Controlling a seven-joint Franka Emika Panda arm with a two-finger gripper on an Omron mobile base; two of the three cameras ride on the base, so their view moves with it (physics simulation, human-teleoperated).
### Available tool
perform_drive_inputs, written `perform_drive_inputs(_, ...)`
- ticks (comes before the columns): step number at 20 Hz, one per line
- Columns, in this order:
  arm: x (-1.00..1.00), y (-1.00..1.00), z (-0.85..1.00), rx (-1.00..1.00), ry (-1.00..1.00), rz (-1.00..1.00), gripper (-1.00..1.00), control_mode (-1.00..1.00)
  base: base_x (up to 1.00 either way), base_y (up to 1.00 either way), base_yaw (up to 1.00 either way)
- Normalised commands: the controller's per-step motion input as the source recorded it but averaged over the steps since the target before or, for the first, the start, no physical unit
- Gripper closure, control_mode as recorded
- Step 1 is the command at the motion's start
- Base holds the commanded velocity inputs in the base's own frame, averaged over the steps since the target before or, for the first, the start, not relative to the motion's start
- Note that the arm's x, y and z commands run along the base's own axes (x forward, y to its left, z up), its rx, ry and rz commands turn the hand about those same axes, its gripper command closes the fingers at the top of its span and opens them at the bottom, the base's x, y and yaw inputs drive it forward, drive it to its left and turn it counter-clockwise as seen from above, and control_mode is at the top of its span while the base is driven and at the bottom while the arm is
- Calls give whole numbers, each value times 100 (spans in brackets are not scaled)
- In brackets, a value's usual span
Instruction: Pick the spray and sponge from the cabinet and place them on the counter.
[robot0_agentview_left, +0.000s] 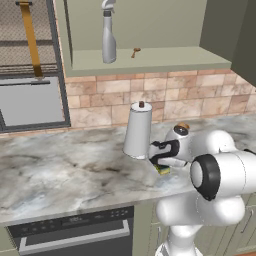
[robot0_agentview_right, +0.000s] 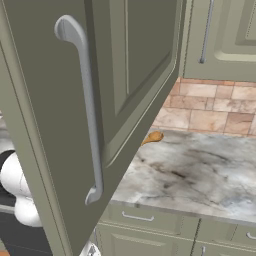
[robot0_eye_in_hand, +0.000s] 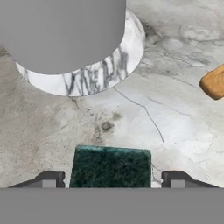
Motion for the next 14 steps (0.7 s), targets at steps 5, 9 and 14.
perform_drive_inputs(5, -15, 0, 0, 0, 0, 0, -100, -100, 0, 0, 0)
perform_drive_inputs(9, -24, 0, 18, 0, -5, 1, -100, -100, 0, 0, 0)
perform_drive_inputs(14, -25, 0, 47, 0, 0, 0, -100, -100, 0, 0, 0)
